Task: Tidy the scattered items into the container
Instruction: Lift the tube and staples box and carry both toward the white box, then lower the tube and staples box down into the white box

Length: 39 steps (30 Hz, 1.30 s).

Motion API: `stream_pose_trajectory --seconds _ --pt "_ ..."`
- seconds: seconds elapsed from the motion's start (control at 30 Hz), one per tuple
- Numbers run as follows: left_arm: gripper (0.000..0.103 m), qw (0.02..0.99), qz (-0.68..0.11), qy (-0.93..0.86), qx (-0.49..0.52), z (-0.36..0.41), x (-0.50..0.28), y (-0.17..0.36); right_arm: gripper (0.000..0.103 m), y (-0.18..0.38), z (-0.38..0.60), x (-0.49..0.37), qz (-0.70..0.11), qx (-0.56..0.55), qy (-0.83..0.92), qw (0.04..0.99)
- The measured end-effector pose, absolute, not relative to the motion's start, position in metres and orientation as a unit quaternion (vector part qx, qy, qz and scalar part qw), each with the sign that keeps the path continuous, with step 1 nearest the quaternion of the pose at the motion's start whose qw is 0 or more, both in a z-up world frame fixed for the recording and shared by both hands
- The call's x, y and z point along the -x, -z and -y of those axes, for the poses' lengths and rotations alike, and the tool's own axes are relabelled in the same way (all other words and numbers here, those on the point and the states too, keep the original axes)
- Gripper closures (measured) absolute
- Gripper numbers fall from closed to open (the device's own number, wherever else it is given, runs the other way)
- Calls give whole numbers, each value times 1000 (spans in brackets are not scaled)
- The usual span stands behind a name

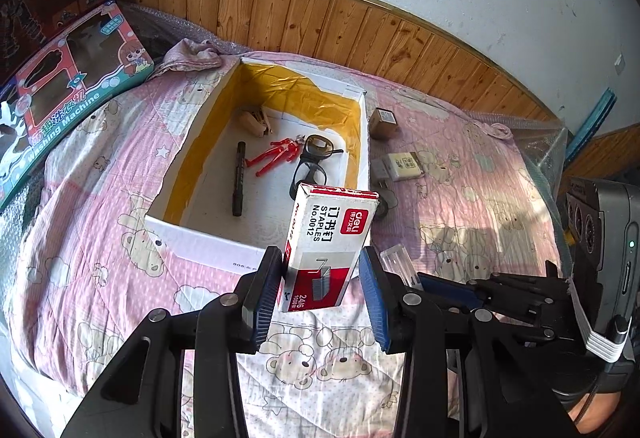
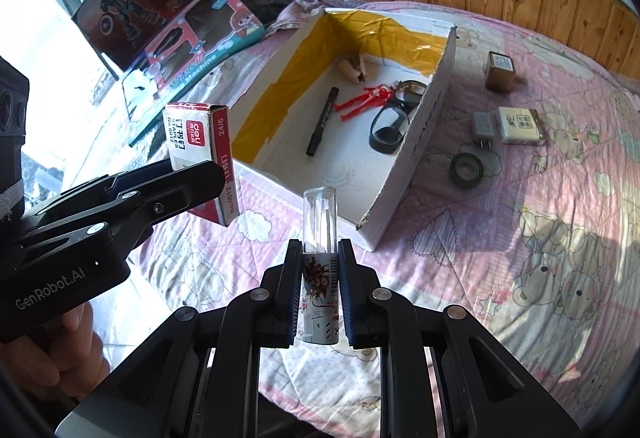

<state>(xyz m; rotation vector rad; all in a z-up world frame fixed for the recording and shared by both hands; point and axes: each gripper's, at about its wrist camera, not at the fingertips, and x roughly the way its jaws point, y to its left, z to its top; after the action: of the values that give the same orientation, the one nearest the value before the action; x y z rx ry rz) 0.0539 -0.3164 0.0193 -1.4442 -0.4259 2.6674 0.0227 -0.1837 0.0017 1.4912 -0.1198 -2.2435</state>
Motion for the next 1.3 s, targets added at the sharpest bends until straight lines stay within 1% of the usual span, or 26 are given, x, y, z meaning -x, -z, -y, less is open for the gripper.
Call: stream_pose_trajectory --seconds 0.23,0.6,0.93,1.3 --pt "62 27 155 -869 469 333 -53 -20 85 -15 197 -18 40 -528 815 235" --pt "62 19 159 -872 462 345 -44 -23 85 -25 211 -4 27 -519 818 245" --pt "62 21 167 -869 466 354 -29 -19 85 -24 214 16 31 -521 818 243" --pt "62 16 208 -853 478 375 2 -8 85 -16 209 47 42 -530 814 234"
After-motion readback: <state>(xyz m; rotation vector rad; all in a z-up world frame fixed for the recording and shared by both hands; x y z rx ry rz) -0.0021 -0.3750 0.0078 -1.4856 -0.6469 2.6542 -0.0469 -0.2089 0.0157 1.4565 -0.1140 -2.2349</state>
